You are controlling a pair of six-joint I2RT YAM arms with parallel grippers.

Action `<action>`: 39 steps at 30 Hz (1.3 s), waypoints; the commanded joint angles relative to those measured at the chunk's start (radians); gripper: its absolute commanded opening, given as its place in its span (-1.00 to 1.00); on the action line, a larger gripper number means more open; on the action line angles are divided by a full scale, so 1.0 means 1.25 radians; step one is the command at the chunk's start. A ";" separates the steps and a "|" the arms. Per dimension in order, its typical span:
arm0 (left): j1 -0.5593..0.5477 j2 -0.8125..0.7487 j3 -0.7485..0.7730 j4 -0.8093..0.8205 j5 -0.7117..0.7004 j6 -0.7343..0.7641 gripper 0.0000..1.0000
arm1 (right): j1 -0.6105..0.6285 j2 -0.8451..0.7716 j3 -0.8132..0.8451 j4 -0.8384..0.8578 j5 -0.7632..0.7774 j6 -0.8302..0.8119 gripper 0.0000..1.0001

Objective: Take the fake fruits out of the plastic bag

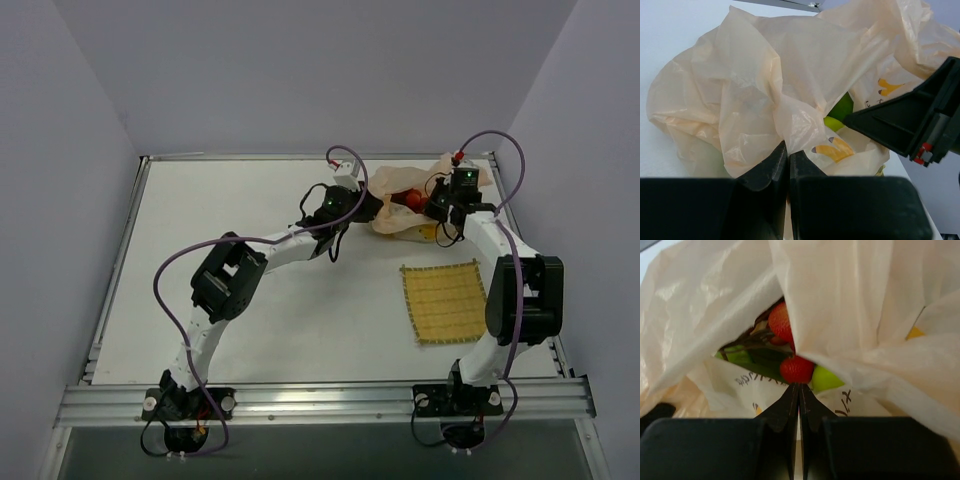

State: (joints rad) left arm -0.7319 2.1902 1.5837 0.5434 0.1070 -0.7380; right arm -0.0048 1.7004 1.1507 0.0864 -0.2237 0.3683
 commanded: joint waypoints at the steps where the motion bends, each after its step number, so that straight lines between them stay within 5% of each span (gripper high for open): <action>1: 0.007 -0.046 0.019 0.035 0.000 0.000 -0.95 | 0.027 -0.086 -0.048 0.011 0.052 -0.017 -1.00; 10: 0.004 -0.026 0.008 0.061 0.003 -0.024 -0.95 | 0.028 -0.132 -0.226 0.066 0.114 0.008 -1.00; 21: -0.010 -0.019 -0.072 0.094 0.014 -0.023 -0.95 | -0.035 -0.095 -0.247 0.136 0.064 0.033 -1.00; 25: -0.010 -0.018 -0.094 0.110 0.019 -0.027 -0.95 | -0.023 -0.166 -0.242 0.109 0.070 0.029 -0.52; 26: -0.010 -0.019 -0.099 0.115 0.020 -0.028 -0.95 | -0.023 -0.204 -0.242 0.104 0.069 0.029 -0.17; 29: -0.010 -0.026 -0.101 0.122 0.026 -0.031 -0.95 | -0.022 -0.263 -0.241 0.084 0.059 0.031 0.07; 33: -0.010 -0.041 -0.107 0.132 0.029 -0.038 -0.95 | -0.016 -0.291 -0.232 0.073 0.043 0.037 -0.08; 36: -0.010 -0.054 -0.110 0.143 0.036 -0.045 -0.95 | -0.007 -0.261 -0.213 0.077 0.048 0.037 -0.52; 39: -0.010 -0.065 -0.112 0.146 0.042 -0.048 -0.95 | -0.001 -0.213 -0.187 0.089 0.059 0.035 -0.71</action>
State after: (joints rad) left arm -0.7448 2.1891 1.4349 0.6601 0.1398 -0.7830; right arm -0.0177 1.3827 0.8749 0.1982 -0.1570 0.4175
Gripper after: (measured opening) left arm 0.028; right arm 0.158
